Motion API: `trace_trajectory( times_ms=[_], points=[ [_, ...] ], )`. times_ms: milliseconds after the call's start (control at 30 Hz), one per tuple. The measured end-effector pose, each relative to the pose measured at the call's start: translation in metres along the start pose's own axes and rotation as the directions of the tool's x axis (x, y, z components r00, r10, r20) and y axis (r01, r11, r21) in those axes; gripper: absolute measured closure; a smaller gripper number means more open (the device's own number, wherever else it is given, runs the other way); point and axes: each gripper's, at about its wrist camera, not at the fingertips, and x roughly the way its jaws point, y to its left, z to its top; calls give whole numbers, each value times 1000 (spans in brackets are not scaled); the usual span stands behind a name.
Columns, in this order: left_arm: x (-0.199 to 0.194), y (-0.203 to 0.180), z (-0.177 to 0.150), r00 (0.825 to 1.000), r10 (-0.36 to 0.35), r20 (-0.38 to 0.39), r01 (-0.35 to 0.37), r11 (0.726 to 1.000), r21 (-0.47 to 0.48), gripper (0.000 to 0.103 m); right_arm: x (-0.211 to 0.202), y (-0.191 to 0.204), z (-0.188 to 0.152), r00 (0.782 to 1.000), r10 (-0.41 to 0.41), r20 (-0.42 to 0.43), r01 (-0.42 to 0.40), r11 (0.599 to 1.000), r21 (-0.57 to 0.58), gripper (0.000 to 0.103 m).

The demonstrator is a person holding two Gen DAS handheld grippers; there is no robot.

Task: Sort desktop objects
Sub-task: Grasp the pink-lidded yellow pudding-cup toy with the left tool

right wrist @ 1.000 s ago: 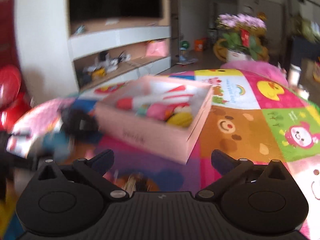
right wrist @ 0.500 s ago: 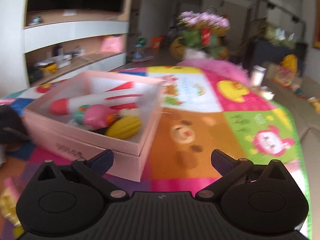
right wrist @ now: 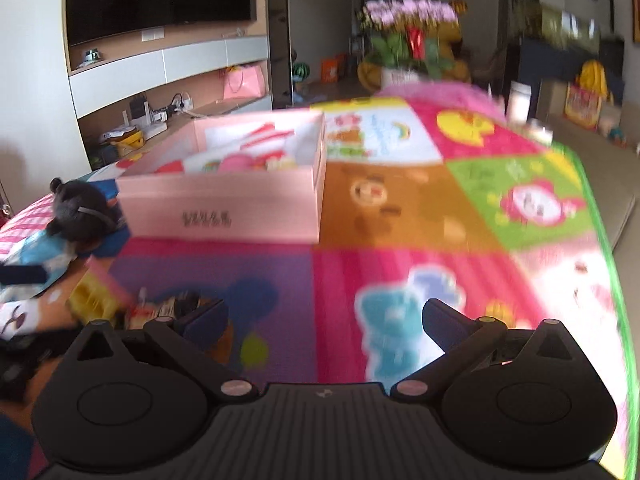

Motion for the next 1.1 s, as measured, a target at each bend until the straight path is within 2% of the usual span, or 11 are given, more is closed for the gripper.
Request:
trace_trajectory(
  times_ms=[167,267,400,433,467,533,600,633,700,900,1100],
  points=[
    [10,-3,19,1000,2,-13,-2,1000,-30,0,-1,0,-22,998,34,-56,-31,998,51,0],
    [18,-4,24,999,19,-31,-20,999,-31,0,-4,9,-25,998,32,-47,-31,999,25,0],
    [25,1,23,998,-47,-51,43,995,-88,2,-5,17,-28,994,82,-69,-80,996,24,0],
    [26,4,22,996,-65,-55,58,993,-106,7,-6,21,-29,994,77,-72,-77,997,2,0],
    [27,6,22,995,-78,-59,70,990,-119,19,-6,24,-29,994,82,-77,-83,996,-15,0],
    [30,8,21,991,-113,-71,103,985,-139,31,-5,28,-30,993,85,-84,-89,995,-37,0],
    [32,8,20,989,-132,-70,121,983,-141,34,-4,32,-30,994,68,-90,-74,996,-56,0],
    [32,8,20,989,-132,-69,122,984,-133,41,-4,34,-30,994,61,-93,-67,996,-65,0],
    [29,8,20,990,-134,-49,127,984,-125,42,-3,37,-30,994,46,-99,-54,995,-84,0],
    [-7,8,7,986,-138,95,143,989,-47,42,-3,37,-30,994,47,-103,-56,995,-86,0],
    [-18,12,-18,992,-114,55,117,992,-45,42,-1,36,-30,993,48,-109,-59,994,-95,0]
  ],
)
